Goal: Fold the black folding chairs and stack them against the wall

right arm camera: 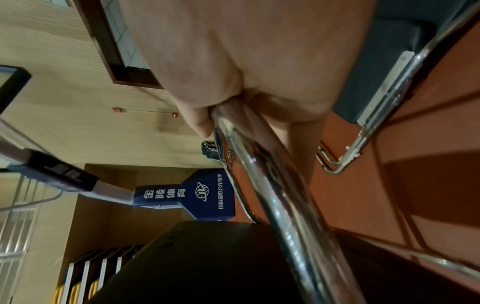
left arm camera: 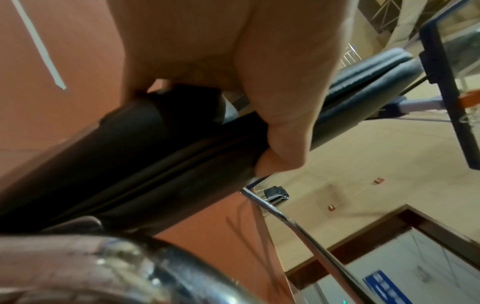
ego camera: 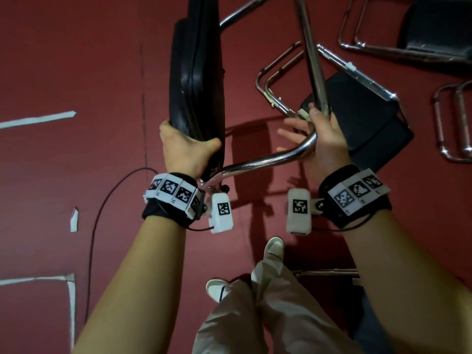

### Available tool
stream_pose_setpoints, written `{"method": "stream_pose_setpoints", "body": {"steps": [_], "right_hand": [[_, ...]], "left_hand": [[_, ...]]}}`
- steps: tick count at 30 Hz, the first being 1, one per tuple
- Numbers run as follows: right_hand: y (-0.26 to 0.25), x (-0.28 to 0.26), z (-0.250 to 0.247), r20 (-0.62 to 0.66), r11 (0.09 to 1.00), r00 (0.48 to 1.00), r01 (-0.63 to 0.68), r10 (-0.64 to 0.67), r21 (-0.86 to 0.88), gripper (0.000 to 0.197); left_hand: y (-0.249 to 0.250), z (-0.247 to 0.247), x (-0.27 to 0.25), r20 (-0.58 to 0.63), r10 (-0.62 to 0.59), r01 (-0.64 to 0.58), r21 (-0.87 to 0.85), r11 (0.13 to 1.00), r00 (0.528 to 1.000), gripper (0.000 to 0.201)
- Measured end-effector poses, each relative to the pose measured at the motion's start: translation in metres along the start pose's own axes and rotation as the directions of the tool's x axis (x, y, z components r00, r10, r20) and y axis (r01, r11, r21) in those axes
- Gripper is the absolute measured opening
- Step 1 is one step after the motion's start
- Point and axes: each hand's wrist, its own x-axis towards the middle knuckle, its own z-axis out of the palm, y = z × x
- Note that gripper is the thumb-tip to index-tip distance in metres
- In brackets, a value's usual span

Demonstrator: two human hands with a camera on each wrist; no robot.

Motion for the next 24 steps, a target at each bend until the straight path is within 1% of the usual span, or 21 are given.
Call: {"method": "stream_pose_setpoints", "body": {"steps": [3, 6, 9, 12, 15, 17, 19, 22, 24], "right_hand": [[0.0, -0.003, -0.002, 0.003, 0.999, 1.0, 0.015, -0.015, -0.032, 0.031], [-0.007, -0.008, 0.009, 0.085, 0.992, 0.994, 0.076, -0.068, -0.102, 0.022], [-0.015, -0.01, 0.011, 0.093, 0.982, 0.99, 0.119, -0.106, -0.145, 0.023], [-0.016, -0.009, 0.004, 0.095, 0.99, 0.993, 0.086, -0.076, -0.109, 0.022], [-0.016, -0.009, 0.003, 0.098, 0.997, 0.994, 0.047, -0.041, -0.054, 0.022], [-0.015, -0.01, 0.006, 0.089, 0.999, 0.995, 0.042, -0.041, -0.016, 0.025], [-0.013, -0.011, 0.008, 0.084, 0.999, 0.996, 0.039, -0.04, 0.015, 0.034], [-0.012, -0.009, 0.009, 0.065, 0.997, 0.997, 0.047, -0.05, 0.057, 0.048], [-0.011, -0.006, 0.01, 0.05, 0.994, 0.997, 0.06, -0.065, 0.095, 0.051]], "left_hand": [[0.002, 0.011, -0.013, -0.008, 0.012, -0.012, 0.034, 0.999, 1.0, 0.097], [0.01, 0.025, -0.026, -0.026, 0.041, -0.039, 0.097, 0.995, 0.999, 0.1], [0.016, 0.035, -0.035, -0.033, 0.053, -0.047, 0.155, 0.987, 0.998, 0.1], [0.016, 0.039, -0.036, -0.012, 0.076, -0.072, 0.207, 0.976, 0.997, 0.103], [0.015, 0.039, -0.035, 0.008, 0.116, -0.114, 0.243, 0.963, 0.993, 0.11], [0.018, 0.038, -0.032, 0.028, 0.138, -0.141, 0.265, 0.954, 0.99, 0.113], [0.021, 0.037, -0.029, 0.043, 0.149, -0.155, 0.283, 0.947, 0.988, 0.114], [0.031, 0.037, -0.022, 0.087, 0.156, -0.175, 0.309, 0.935, 0.984, 0.113], [0.036, 0.036, -0.017, 0.114, 0.153, -0.182, 0.322, 0.929, 0.982, 0.112]]}}
